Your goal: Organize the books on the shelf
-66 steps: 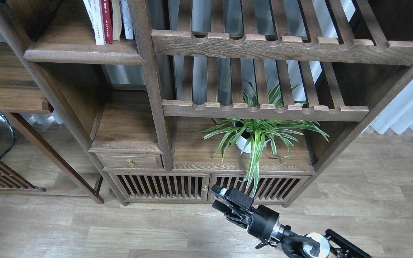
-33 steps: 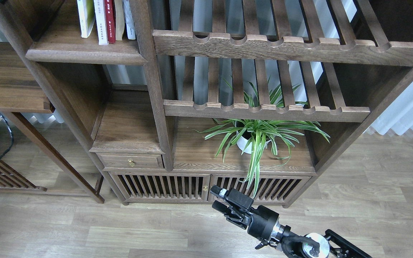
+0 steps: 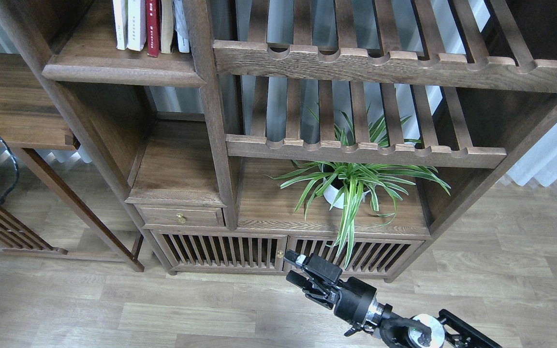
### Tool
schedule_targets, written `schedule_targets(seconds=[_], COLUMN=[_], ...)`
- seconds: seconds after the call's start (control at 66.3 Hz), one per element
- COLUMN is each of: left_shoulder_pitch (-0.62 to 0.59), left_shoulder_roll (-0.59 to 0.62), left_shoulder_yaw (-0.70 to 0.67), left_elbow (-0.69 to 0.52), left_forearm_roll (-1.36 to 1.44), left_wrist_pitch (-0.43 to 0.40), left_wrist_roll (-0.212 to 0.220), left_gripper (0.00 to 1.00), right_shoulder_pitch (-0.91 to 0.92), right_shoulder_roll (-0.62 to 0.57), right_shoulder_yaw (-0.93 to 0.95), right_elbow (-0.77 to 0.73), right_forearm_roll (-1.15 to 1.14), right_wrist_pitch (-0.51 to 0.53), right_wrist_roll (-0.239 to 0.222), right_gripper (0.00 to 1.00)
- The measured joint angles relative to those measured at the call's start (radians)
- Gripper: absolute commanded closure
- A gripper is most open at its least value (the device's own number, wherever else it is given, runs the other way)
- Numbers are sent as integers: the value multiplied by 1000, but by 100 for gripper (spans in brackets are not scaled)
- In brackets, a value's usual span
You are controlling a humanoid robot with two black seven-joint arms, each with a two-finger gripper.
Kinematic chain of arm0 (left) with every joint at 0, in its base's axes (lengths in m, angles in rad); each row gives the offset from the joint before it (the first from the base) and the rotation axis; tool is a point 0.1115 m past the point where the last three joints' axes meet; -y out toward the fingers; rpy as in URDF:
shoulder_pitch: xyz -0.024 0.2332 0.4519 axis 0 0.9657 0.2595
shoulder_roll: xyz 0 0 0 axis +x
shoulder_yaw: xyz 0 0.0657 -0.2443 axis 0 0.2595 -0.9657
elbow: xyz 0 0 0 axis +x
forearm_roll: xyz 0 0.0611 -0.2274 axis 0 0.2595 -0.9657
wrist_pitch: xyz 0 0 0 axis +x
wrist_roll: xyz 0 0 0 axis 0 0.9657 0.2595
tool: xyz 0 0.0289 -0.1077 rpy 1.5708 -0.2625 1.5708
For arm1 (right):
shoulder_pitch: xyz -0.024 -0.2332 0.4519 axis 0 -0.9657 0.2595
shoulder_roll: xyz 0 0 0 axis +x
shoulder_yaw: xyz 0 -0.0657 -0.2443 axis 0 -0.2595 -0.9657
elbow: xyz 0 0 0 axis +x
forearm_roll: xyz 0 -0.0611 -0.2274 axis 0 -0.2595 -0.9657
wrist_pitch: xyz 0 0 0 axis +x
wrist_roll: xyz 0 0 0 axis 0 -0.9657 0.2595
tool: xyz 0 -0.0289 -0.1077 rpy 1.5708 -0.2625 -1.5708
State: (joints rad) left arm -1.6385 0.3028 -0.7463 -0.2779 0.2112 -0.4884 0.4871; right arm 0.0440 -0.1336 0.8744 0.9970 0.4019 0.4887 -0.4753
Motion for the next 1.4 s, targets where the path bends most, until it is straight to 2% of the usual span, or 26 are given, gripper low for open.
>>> schedule_targets(seconds=[0.075,0.588,0.799,1.1,1.296,1.402], left_shoulder_pitch=[4,34,53,87,111,131], left_shoulder_roll=[0,6,21,24,30,32], left_shoulder_yaw=[9,9,11,21,21,8], left_elbow=[-7,-7,-10,-40,-82,-93], left_forearm_roll=[-1,0,-3,-3,-1,-1], left_wrist_pitch=[0,-1,0,0,0,0], left_wrist_roll=[0,2,1,1,1,1], left_gripper=[26,20,14,10,2,2], right_shoulder_pitch=[-1,-6,-6,-4,-4,-3], right_shoulder_roll=[0,-3,-3,-3,-3,-3], right_shoulder_yaw=[0,12,14,15,14,14], right_elbow=[1,2,2,2,1,1], right_forearm_roll=[0,3,3,3,3,3], right_wrist_pitch=[0,0,0,0,0,0], right_wrist_roll=[0,1,1,1,1,1], right_gripper=[1,1,1,1,1,1])
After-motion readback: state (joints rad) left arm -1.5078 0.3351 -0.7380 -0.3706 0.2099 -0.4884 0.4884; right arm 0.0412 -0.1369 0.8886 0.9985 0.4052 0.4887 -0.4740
